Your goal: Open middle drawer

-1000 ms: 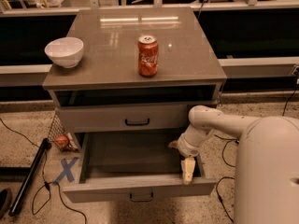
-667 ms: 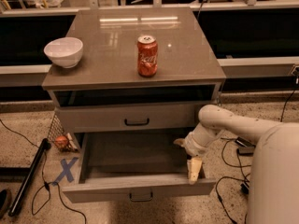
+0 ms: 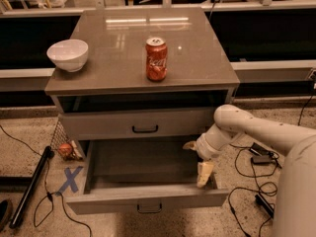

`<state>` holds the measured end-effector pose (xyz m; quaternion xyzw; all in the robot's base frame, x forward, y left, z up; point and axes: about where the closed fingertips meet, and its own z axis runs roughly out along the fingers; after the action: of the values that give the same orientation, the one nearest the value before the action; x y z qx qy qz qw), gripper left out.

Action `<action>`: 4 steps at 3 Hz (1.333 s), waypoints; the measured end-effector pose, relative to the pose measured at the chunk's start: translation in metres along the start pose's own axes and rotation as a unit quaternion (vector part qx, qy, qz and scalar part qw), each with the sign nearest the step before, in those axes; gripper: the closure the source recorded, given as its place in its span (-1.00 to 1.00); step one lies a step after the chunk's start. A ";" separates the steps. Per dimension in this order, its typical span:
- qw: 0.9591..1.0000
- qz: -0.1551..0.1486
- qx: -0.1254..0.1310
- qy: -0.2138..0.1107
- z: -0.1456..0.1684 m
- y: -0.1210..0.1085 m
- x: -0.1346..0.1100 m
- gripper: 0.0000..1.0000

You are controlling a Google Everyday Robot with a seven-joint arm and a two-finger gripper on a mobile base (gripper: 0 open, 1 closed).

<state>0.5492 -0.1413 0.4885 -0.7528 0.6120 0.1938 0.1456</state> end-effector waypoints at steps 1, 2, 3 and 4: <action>1.000 -0.016 0.004 -0.012 0.022 -0.008 -0.014 -0.27; 1.000 -0.021 0.015 -0.015 0.045 -0.011 -0.020 0.19; 0.999 -0.017 0.030 -0.024 0.072 -0.001 -0.016 0.66; 0.998 -0.017 0.046 -0.034 0.097 0.006 -0.011 1.00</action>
Offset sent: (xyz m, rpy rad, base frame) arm 0.0047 0.0583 -0.0487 0.0483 -0.0799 0.0139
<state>0.5303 -0.0885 0.4082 -0.7488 0.6020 0.1878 0.2041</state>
